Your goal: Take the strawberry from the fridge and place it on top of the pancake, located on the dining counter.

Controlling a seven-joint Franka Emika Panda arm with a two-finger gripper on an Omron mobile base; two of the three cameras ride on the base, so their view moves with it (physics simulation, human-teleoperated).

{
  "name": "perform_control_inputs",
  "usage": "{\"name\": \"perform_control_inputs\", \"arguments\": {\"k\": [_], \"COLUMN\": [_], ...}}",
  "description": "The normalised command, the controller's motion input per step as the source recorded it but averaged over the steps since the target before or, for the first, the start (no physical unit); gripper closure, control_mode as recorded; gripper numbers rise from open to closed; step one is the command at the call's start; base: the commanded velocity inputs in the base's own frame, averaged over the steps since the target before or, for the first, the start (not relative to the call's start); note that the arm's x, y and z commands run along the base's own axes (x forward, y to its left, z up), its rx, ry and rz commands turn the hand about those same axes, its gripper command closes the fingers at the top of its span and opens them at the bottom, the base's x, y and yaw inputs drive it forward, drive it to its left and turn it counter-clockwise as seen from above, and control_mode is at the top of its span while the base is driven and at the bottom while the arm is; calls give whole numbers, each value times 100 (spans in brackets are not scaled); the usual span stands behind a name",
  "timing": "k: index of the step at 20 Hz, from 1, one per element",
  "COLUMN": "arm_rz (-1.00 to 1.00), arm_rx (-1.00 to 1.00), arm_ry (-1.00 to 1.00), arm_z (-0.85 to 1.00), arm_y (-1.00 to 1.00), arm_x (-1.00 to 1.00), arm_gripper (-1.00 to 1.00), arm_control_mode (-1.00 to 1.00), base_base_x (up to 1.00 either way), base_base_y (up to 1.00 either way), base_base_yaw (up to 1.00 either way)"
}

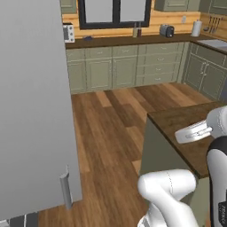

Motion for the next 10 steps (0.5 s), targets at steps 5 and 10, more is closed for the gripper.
{"name": "perform_control_inputs", "arguments": {"k": [5,10], "arm_rz": [0,0], "arm_rx": [0,0], "arm_ry": [0,0], "arm_z": [0,0], "arm_y": [0,0], "arm_x": [0,0], "arm_gripper": [100,100], "arm_control_mode": [100,100], "base_base_x": [-100,-100], "base_base_y": [-68,-100], "base_base_yaw": [-21,-20]}}
